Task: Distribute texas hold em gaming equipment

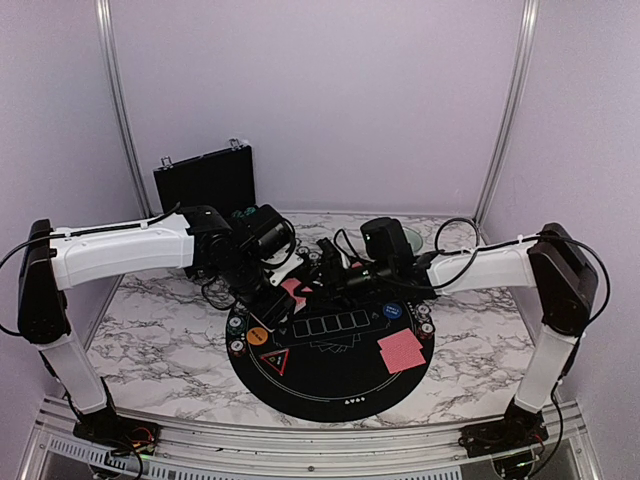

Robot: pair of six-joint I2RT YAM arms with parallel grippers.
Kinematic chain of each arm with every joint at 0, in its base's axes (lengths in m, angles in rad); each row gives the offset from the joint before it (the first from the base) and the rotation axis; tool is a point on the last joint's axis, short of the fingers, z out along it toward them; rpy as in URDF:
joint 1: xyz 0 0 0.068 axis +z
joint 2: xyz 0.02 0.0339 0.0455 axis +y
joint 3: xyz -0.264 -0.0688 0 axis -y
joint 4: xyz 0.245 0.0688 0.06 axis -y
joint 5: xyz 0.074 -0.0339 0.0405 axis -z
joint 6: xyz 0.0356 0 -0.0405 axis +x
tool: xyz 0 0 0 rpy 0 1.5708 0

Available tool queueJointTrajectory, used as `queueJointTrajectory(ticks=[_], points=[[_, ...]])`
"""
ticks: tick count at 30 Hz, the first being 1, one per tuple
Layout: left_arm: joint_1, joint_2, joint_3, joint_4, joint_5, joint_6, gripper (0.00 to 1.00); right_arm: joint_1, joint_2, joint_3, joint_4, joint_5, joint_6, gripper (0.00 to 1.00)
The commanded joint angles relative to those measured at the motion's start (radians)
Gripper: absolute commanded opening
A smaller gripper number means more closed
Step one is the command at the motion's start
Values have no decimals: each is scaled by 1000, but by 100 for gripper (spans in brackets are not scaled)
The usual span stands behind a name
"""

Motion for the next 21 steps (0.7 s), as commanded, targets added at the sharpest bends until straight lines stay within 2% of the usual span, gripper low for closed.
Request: queueJointTrajectory(ticks=[1,11,16,21], points=[[-4,-50,11,12,-1,-3,50,-6,-50,12,-26,13,-16,50],[-4,-45,11,12,1,-6,50,-7,-102,2,-35,16,-13,50],[-4,-44,11,12,0,-6,50,-5,-106,-7,-29,16,-6,36],[-4,-44,13,12,1,-6,50,12,-89,-4,-22,11,1,29]])
